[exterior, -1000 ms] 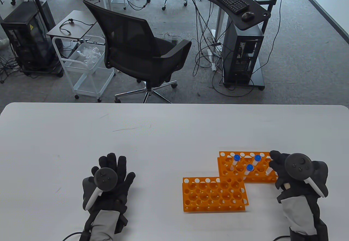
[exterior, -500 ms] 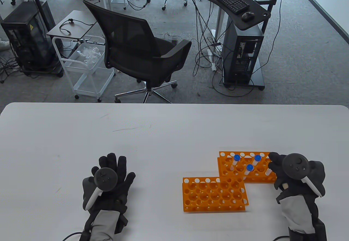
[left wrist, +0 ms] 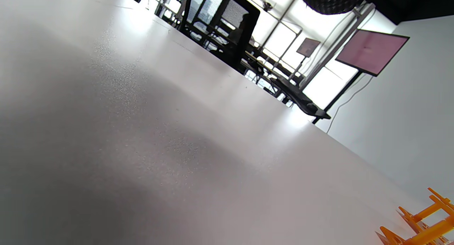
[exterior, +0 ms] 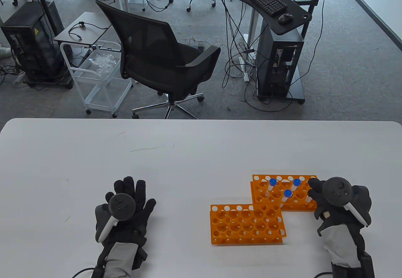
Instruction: Transfer 4 test tubes between racks (Right hand only)
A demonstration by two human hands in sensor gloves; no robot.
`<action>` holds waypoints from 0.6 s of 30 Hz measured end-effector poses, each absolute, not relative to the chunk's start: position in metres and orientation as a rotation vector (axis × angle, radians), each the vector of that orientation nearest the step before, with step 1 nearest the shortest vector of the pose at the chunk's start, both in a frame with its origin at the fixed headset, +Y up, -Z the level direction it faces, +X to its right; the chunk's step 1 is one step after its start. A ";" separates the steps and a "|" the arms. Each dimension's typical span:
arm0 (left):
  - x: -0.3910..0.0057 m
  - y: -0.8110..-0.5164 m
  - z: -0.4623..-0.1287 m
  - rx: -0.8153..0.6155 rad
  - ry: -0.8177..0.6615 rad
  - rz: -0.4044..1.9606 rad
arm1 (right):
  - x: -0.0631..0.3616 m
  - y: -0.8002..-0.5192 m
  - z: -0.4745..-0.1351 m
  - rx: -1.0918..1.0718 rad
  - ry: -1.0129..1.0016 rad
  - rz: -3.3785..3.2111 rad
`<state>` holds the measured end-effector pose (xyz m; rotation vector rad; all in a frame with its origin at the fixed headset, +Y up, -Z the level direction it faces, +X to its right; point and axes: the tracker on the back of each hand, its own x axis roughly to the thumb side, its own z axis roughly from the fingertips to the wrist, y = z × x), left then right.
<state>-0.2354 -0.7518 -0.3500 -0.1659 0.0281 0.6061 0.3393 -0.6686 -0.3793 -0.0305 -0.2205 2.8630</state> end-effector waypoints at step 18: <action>-0.235 -0.752 -0.350 -0.166 0.027 0.607 | 0.339 -0.684 -0.385 -0.052 -0.160 2.881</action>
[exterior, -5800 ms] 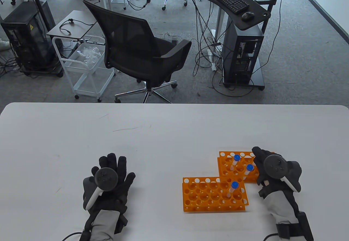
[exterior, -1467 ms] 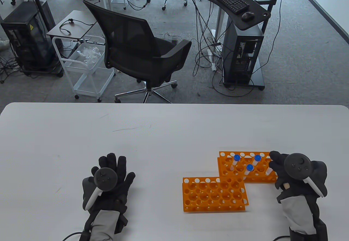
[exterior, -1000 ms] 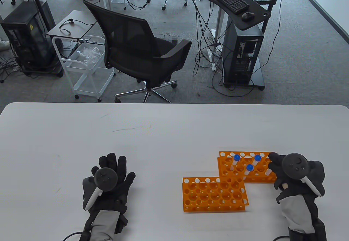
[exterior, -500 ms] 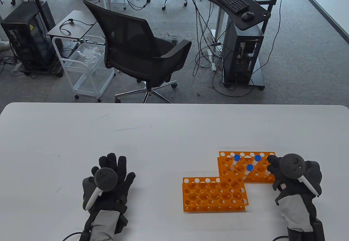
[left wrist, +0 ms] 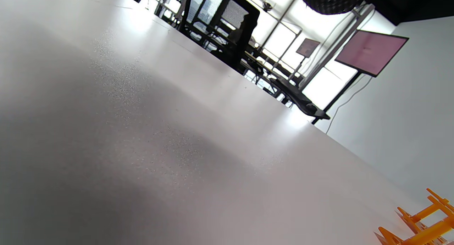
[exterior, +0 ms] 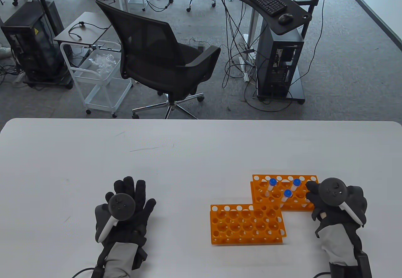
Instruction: Transfer 4 test tubes between racks (Right hand only)
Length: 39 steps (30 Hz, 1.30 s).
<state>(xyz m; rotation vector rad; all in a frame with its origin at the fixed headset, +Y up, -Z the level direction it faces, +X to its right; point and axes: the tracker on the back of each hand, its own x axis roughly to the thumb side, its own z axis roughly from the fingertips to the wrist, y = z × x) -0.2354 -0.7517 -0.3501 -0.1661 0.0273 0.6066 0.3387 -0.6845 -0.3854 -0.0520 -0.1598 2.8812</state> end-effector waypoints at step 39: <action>-0.232 -0.752 -0.350 -0.181 0.005 0.637 | 0.372 -0.690 -0.336 -0.026 -0.395 2.846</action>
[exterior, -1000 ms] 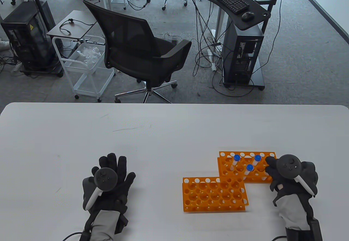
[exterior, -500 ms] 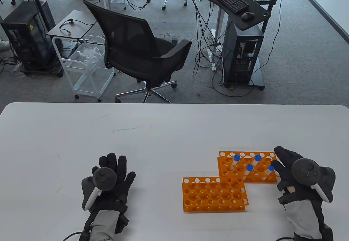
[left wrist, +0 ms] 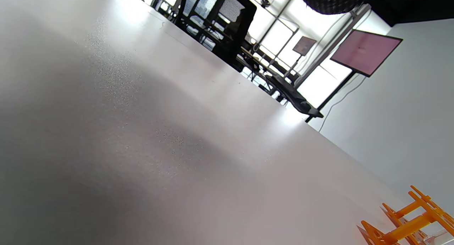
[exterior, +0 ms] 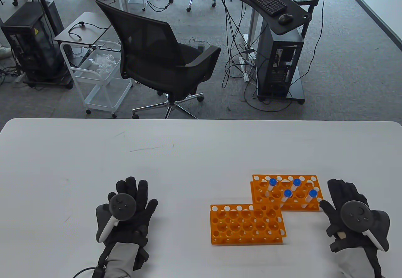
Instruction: Transfer 4 test tubes between racks (Right hand only)
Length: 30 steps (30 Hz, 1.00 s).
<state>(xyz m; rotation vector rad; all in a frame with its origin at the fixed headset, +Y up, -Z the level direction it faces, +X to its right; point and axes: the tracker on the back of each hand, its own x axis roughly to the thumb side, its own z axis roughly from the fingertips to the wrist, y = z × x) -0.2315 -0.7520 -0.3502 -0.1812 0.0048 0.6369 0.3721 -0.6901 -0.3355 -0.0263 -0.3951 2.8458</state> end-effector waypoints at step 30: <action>-0.233 -0.753 -0.349 -0.191 0.024 0.637 | 0.382 -0.716 -0.339 -0.077 -0.298 2.903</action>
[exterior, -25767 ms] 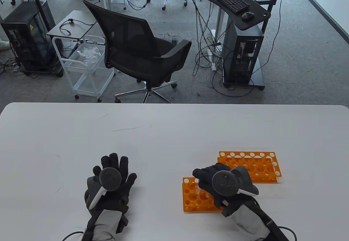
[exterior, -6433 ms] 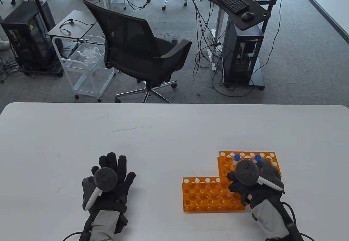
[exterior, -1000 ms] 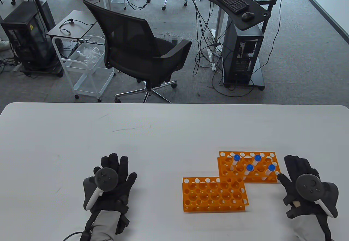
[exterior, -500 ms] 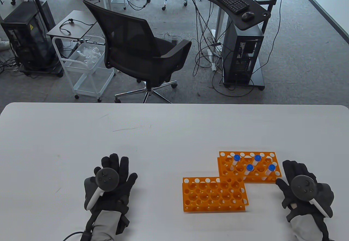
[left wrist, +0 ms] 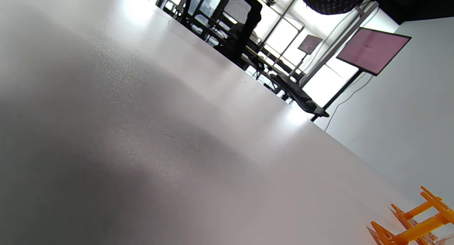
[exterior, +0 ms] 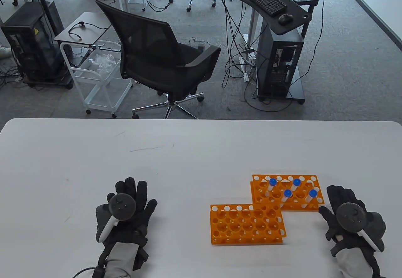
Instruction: Transfer 4 test tubes between racks (Right hand only)
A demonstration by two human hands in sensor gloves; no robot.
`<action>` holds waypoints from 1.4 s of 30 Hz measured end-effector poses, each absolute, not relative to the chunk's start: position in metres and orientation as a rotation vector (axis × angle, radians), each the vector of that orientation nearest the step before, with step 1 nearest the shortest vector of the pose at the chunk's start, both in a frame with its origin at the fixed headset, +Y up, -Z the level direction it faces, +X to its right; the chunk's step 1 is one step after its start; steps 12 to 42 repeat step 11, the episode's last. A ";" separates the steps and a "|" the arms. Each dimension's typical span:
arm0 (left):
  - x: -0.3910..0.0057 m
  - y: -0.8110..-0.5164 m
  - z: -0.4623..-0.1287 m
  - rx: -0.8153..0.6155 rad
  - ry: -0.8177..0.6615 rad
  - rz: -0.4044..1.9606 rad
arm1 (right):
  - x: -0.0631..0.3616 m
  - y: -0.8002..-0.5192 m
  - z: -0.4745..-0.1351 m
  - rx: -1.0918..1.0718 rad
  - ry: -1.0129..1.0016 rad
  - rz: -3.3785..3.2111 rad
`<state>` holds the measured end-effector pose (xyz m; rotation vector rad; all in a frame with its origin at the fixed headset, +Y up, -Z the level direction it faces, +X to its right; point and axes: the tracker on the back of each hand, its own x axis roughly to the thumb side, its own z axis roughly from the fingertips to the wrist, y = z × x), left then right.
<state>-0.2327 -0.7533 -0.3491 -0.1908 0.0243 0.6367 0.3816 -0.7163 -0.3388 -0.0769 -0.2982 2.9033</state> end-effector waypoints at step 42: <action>-0.234 -0.753 -0.349 -0.188 0.027 0.634 | 0.383 -0.716 -0.338 -0.074 -0.300 2.901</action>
